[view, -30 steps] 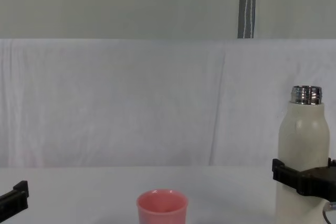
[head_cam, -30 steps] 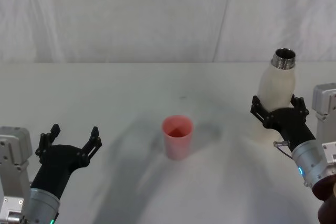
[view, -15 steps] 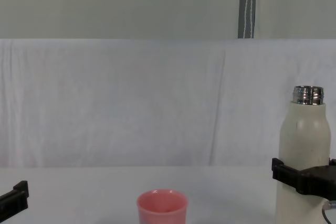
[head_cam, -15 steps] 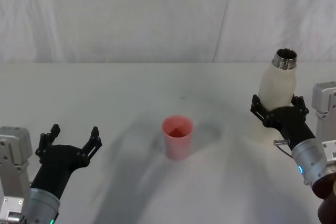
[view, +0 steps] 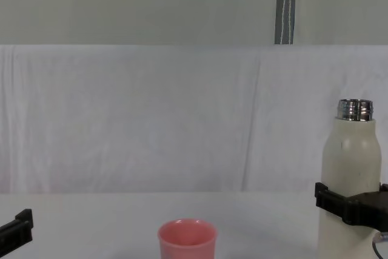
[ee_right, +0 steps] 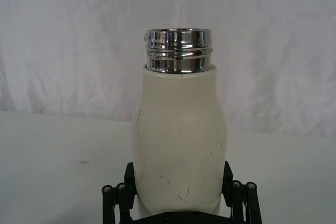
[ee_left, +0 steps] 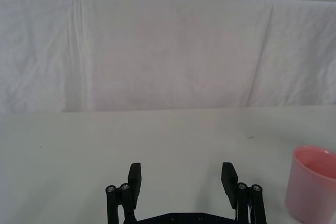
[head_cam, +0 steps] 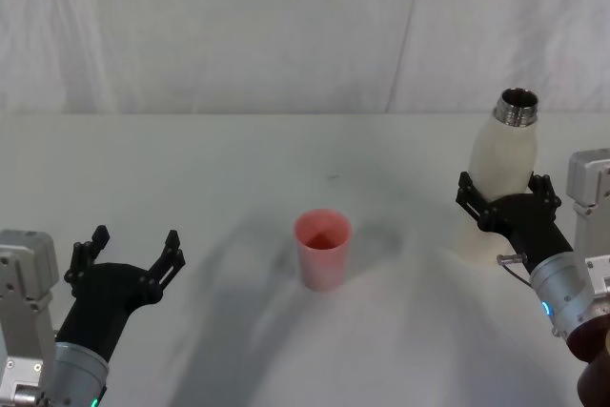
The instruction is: Grasp the thermos with one hand and pour water into the cup lid.
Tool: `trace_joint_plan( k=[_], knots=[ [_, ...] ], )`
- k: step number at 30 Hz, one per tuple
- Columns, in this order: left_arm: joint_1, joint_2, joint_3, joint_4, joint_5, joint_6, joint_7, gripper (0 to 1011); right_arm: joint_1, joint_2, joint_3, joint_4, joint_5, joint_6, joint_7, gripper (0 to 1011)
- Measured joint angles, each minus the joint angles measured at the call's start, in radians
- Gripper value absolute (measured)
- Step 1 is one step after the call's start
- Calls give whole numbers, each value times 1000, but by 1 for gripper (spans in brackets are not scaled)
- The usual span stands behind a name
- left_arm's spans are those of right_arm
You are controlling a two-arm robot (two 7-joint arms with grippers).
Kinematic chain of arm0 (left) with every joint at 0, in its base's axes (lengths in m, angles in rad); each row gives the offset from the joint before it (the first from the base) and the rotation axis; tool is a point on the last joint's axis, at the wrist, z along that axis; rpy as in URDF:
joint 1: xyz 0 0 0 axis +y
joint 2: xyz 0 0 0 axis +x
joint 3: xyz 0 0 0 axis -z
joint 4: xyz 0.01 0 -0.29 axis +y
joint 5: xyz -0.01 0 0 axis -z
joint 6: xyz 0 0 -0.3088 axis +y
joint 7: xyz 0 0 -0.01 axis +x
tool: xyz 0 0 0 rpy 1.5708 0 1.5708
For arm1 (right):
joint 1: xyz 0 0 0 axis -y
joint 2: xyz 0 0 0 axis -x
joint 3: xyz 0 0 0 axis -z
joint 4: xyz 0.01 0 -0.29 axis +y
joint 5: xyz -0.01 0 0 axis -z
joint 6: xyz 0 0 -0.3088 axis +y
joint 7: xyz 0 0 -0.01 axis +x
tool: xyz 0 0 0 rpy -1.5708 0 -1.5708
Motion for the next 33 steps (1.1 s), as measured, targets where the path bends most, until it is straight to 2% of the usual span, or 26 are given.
trace_joint_plan(
  k=[6, 21, 33],
  knots=[
    [0, 0, 0, 0, 0, 0, 0, 1001, -1, 1, 0, -3, -1, 0, 0, 951],
    [0, 0, 0, 0, 0, 0, 0, 1001, 23, 44, -36, -50, -49, 16, 20, 951],
    [0, 0, 0, 0, 0, 0, 0, 1001, 36, 70, -41, -70, -66, 25, 32, 951]
  ],
)
